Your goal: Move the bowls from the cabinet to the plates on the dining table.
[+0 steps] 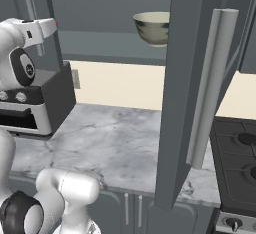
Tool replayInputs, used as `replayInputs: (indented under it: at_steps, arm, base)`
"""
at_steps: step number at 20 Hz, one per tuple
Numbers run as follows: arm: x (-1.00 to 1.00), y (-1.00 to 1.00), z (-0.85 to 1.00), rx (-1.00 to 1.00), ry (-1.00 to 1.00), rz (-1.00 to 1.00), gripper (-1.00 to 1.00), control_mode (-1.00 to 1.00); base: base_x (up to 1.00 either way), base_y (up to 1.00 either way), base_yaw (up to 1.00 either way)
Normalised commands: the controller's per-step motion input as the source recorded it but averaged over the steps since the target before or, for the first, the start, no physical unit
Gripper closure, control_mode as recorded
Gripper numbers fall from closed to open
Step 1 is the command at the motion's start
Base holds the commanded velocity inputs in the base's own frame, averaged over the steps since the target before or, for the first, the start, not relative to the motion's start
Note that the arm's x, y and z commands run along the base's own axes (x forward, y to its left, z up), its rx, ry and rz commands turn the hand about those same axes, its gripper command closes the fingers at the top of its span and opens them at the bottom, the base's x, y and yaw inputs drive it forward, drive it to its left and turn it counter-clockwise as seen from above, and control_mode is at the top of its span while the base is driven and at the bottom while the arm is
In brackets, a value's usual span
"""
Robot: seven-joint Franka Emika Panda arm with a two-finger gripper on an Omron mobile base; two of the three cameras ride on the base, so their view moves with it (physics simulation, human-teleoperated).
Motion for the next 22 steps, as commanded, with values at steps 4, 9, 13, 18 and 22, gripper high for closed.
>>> replayInputs:
  at_steps: [4,9,13,18,22]
  arm:
    - [-0.63,0.16,0.00,-0.03,0.04,0.00,1.00,-1.00]
    - [-0.60,0.16,0.00,-0.03,0.06,0.00,1.00,-1.00]
    - [-0.56,0.14,0.00,-0.03,0.07,0.00,1.00,-1.00]
    - [-0.58,0.13,0.00,-0.04,0.07,0.00,1.00,-1.00]
    - [-0.59,0.15,-0.03,-0.04,0.06,0.00,1.00,-1.00]
  base:
    - [0.00,0.00,0.00]
    - [0.00,0.00,0.00]
    - [0.00,0.00,0.00]
    - [0.00,0.00,0.00]
    - [0.00,0.00,0.00]
